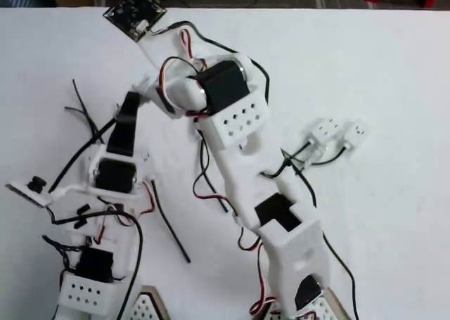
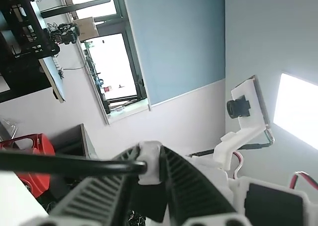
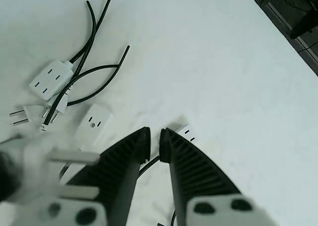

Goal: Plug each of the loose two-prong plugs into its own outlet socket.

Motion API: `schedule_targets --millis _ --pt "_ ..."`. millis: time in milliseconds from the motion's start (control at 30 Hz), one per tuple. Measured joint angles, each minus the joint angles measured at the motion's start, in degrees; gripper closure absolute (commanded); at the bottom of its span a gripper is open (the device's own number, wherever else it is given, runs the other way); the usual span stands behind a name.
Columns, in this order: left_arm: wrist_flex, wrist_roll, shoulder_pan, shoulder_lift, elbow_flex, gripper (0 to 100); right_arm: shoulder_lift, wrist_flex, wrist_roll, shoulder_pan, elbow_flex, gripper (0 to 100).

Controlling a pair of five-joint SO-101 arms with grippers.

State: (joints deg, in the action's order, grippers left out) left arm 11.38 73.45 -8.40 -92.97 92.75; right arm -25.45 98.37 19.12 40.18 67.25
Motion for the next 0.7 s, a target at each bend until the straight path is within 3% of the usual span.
schedule_targets --millis 400,700 --pt "0.00 -0.18 0.00 0.00 0.00 98 0.00 -1.32 2.99 0.00 0.00 95.0" --pt "0.09 -4.31 -2.90 -0.09 1.14 98 0.00 -2.11 4.92 -0.09 0.00 95.0"
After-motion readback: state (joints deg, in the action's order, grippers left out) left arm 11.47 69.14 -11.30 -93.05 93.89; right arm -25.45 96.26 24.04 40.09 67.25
